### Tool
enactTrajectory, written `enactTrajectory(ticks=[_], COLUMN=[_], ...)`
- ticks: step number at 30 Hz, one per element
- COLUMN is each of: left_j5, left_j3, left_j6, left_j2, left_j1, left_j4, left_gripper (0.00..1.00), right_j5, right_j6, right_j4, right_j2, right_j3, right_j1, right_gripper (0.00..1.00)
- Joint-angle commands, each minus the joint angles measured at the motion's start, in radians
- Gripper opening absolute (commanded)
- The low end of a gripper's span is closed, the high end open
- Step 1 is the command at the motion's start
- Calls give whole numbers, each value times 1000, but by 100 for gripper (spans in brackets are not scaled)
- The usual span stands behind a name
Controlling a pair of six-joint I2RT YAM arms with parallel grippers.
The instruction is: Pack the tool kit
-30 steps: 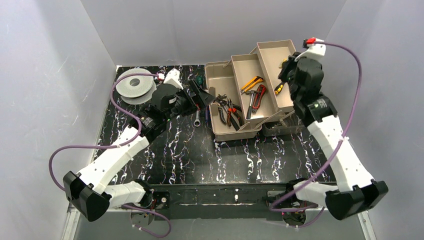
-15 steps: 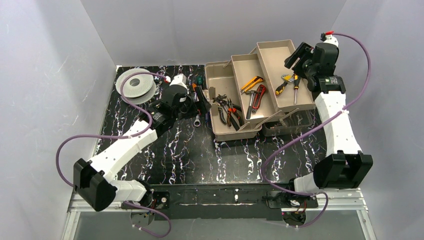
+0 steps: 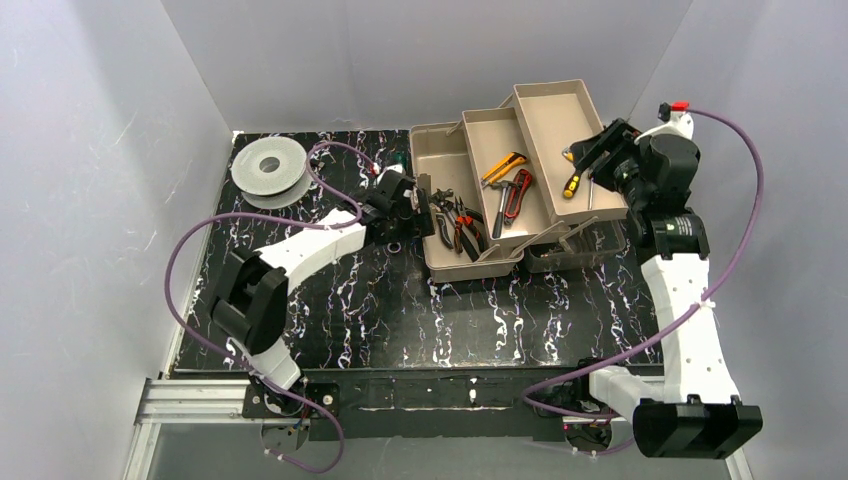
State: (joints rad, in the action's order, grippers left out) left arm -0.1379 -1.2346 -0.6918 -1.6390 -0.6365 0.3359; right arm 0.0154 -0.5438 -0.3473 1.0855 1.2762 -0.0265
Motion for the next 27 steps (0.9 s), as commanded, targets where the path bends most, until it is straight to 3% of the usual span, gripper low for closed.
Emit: enactTrajectory(ticks=[1, 3, 6, 12, 22, 27], left_j5=[28, 22, 8, -36, -95, -119], left_j3=[-46, -45, -46, 13, 221, 333], left_j6=[31, 42, 51, 33, 32, 28], left_j2=[-57, -77, -101, -65, 153, 242], left_j1=[6, 6, 12, 71, 130, 131], left_j4=[-40, -58, -66, -47, -76, -114], left_gripper=[82, 75, 56, 2, 0, 0], right_j5=[13, 28, 34, -10, -94, -287], right_j6=[-17, -24, -25, 4, 53, 33], right_j4=[46, 48, 50, -11, -92, -110], right_j2=[-67, -97, -135, -207, -348, -412], right_j3=[-54, -96, -152, -206, -317, -343], right_j1=[0, 0, 0, 0, 1, 3], right_gripper=[73, 72, 72, 72, 73, 68])
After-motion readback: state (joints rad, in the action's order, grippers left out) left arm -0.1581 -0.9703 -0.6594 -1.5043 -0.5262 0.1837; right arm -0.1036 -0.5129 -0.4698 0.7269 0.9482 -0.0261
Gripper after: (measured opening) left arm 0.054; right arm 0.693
